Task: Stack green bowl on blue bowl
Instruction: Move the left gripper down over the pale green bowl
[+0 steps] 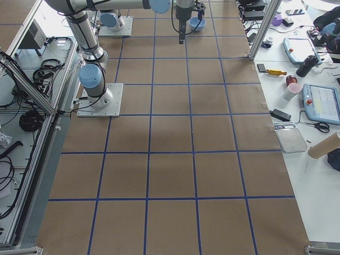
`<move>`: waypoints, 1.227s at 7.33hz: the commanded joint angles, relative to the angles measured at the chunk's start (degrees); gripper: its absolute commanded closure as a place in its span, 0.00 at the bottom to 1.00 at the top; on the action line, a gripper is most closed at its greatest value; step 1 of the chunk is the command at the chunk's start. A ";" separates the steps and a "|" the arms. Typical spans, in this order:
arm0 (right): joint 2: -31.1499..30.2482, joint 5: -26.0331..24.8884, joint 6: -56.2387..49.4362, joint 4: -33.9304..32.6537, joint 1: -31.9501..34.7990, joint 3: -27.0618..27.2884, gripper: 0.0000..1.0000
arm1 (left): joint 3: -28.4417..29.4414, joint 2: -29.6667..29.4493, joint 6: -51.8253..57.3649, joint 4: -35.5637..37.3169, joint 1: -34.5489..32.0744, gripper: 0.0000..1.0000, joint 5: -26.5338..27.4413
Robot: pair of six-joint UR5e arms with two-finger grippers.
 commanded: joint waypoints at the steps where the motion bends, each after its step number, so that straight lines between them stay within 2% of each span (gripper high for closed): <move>1: 0.00 0.00 0.00 0.02 0.00 0.00 0.00 | -0.03 -0.05 0.15 -0.08 -0.08 0.00 0.09; 4: 0.00 0.00 0.00 0.02 0.00 0.00 0.00 | 0.05 -0.23 1.55 -0.25 1.66 0.00 0.09; 9: 0.00 0.00 -0.09 -0.06 0.00 0.00 0.00 | -5.13 -3.73 28.56 1.58 25.71 0.00 -0.26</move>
